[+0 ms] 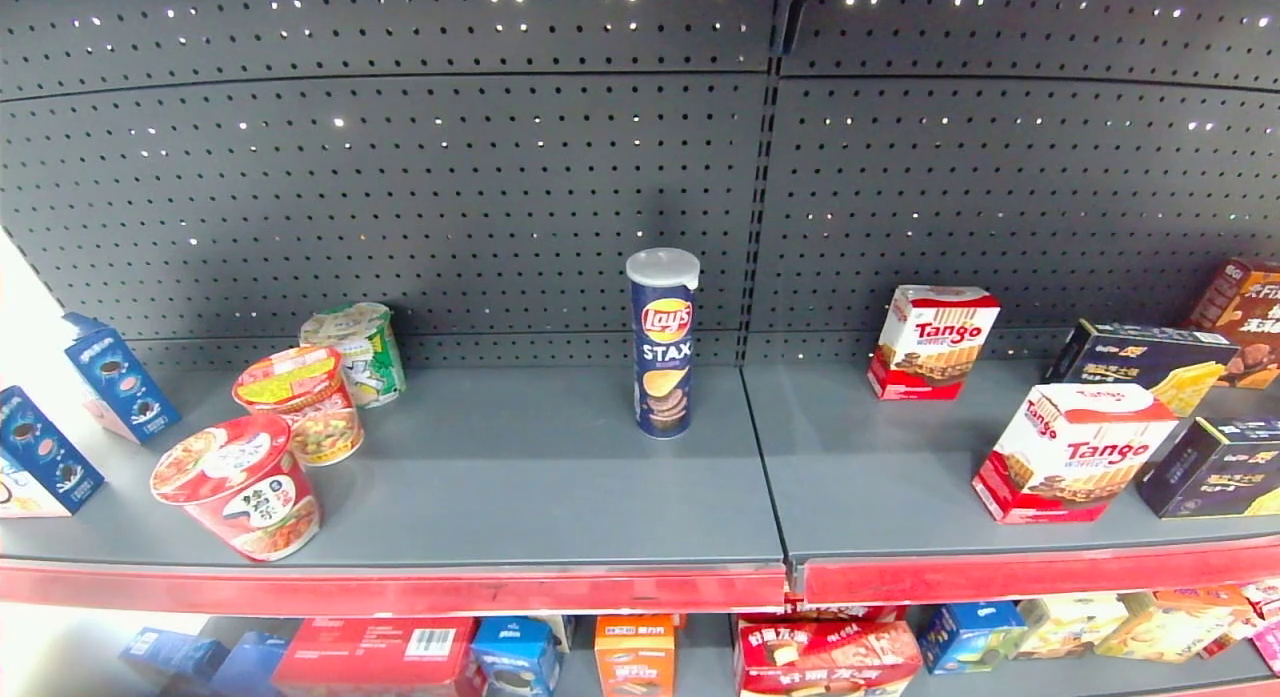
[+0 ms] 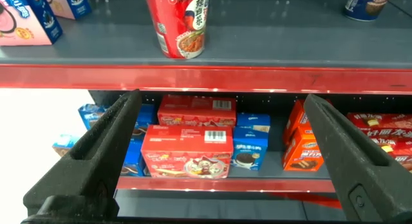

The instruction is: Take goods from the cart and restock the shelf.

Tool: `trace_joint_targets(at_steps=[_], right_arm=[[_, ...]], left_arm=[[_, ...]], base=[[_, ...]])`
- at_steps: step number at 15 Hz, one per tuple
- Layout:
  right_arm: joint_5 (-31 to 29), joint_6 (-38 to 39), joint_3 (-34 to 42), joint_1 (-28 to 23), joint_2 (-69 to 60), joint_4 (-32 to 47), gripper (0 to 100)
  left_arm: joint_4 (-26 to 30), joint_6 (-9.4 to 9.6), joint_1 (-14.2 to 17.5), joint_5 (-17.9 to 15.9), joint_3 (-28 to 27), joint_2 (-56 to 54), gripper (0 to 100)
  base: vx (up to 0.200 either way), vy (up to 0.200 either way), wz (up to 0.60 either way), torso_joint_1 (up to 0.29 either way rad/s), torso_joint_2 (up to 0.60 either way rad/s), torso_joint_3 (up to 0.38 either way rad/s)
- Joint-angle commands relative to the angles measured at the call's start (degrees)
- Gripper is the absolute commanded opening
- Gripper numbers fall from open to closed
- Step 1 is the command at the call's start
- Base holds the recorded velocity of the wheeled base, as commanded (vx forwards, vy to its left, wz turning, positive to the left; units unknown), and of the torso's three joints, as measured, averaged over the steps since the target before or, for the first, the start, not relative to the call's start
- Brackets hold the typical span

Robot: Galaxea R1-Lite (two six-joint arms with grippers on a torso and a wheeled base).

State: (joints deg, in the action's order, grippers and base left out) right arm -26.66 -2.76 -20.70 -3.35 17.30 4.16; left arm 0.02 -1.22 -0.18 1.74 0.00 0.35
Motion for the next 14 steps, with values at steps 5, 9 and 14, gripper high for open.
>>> trace_joint_targets(at_steps=[5, 9, 14], right_arm=[[-0.7, -5.8, -0.7, -2.9, 6.5, 1.0, 100], [0.3, -8.4, -4.1, -0.4, 6.3, 1.1, 100], [2.1, -8.4, -3.4, 1.9, 5.9, 1.1, 100]], left_arm=[[0.0, -0.01, 0.0, 0.0, 0.0, 0.1, 100], [0.0, -0.01, 0.0, 0.0, 0.0, 0.1, 100], [0.0, -0.01, 0.0, 0.0, 0.0, 0.1, 100]], base=[[0.000, 0.000, 0.00, 0.000, 0.00, 0.000], [0.000, 0.000, -0.45, 0.002, 0.00, 0.001], [0.000, 0.000, -0.60, 0.003, 0.00, 0.000]])
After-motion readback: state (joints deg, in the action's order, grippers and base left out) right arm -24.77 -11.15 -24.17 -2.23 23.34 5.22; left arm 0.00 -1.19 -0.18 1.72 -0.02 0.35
